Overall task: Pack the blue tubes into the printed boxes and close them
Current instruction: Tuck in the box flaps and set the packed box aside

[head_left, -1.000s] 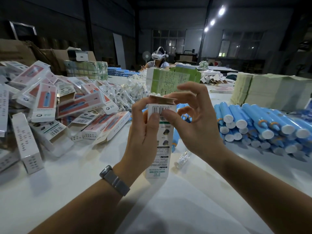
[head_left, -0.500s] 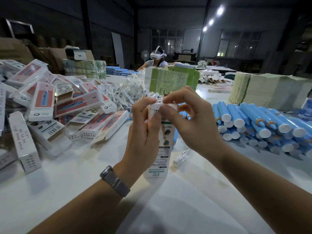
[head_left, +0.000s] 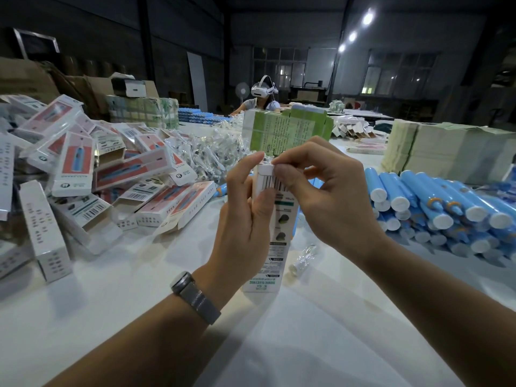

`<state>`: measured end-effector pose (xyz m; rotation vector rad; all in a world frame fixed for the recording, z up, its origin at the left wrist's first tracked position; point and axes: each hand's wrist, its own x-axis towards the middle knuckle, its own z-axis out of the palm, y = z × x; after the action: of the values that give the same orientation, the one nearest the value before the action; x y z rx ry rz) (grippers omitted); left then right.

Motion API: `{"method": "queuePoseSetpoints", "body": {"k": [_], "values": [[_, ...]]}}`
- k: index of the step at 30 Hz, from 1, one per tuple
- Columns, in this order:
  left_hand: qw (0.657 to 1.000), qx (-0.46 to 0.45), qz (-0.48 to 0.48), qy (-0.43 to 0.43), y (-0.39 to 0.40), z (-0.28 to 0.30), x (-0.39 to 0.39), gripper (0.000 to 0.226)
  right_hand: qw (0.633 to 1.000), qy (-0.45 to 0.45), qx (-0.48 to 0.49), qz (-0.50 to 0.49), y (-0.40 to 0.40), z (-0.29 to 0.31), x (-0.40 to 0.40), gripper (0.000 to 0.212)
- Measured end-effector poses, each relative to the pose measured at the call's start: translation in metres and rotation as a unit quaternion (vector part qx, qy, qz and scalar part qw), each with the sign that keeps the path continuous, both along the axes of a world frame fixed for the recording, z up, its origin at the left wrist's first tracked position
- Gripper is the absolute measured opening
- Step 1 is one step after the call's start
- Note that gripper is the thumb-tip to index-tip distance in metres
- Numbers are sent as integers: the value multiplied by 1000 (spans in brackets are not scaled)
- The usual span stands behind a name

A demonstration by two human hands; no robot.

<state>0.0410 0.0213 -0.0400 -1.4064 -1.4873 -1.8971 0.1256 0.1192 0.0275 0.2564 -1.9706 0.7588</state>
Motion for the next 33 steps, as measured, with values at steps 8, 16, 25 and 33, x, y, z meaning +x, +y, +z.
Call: {"method": "queuePoseSetpoints", "body": {"k": [8,16,25,33], "values": [[1000,-7,-6,5,0,-1,-5,39,998,-5,42,-43,2,7,2,5],[1000,-5,-9,22,1,-2,-6,36,996,-26,79,-34,6,16,6,7],[999,20,-18,19,0,0,-4,21,996,-64,49,29,12,17,5,11],[1000,9,5,22,-3,5,-1,23,994,-48,-53,78,16,7,2,16]]}}
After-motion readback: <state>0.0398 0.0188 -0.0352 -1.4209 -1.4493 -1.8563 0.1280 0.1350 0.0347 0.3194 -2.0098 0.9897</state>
